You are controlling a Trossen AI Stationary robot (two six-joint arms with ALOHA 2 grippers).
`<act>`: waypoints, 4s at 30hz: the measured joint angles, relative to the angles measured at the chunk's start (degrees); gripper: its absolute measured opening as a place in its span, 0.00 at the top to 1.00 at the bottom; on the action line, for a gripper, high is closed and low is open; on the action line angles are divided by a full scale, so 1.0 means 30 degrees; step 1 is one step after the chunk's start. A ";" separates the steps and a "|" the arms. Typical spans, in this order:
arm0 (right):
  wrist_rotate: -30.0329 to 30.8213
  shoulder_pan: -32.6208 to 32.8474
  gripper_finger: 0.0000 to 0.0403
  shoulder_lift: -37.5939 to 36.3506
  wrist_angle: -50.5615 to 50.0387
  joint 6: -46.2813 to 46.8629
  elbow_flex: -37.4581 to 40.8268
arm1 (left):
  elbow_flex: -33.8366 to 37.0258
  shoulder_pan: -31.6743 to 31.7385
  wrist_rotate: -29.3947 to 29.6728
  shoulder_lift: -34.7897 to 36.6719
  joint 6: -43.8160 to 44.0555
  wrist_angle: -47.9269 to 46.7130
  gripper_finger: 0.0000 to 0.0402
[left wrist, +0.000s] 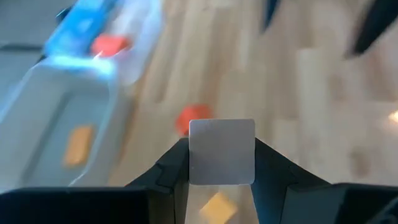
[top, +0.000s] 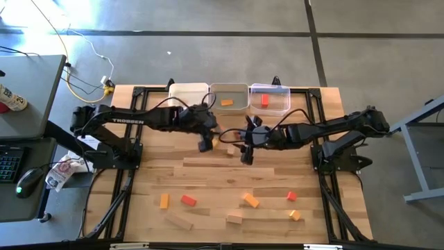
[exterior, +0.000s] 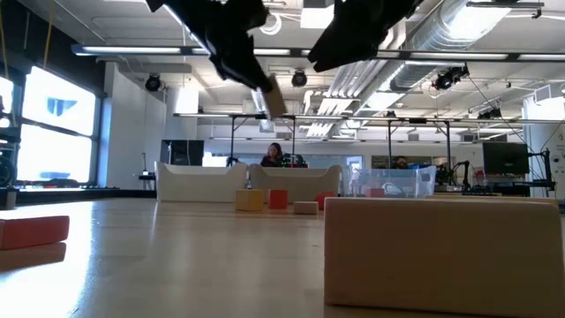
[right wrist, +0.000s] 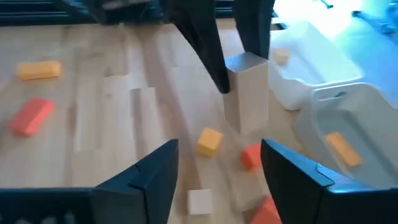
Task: Sort & place blocks by color
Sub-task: Put the brown block into the white bin, then put the orange block into the transparent bin
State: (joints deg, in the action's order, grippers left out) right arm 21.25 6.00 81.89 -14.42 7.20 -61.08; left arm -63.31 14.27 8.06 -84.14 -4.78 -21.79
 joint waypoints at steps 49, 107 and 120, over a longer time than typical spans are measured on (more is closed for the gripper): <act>-0.1244 -0.4198 0.46 0.4631 -0.2360 0.6168 0.0025 | 0.0021 1.0022 0.1397 -0.3687 0.3055 -0.1786 0.67; -0.1579 -0.5004 0.46 0.8843 -0.1025 0.6959 0.0015 | -0.0015 0.6323 -0.1169 0.2738 0.3045 -0.2708 0.46; -0.1929 -0.5006 0.75 0.8881 -0.0881 0.6219 -0.0007 | -0.0015 0.3240 -0.1123 0.2718 0.3069 -0.3975 0.46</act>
State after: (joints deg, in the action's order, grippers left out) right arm 15.46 -9.02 108.53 -17.06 25.85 -61.10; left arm -63.35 24.00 4.69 -75.99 4.43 -33.72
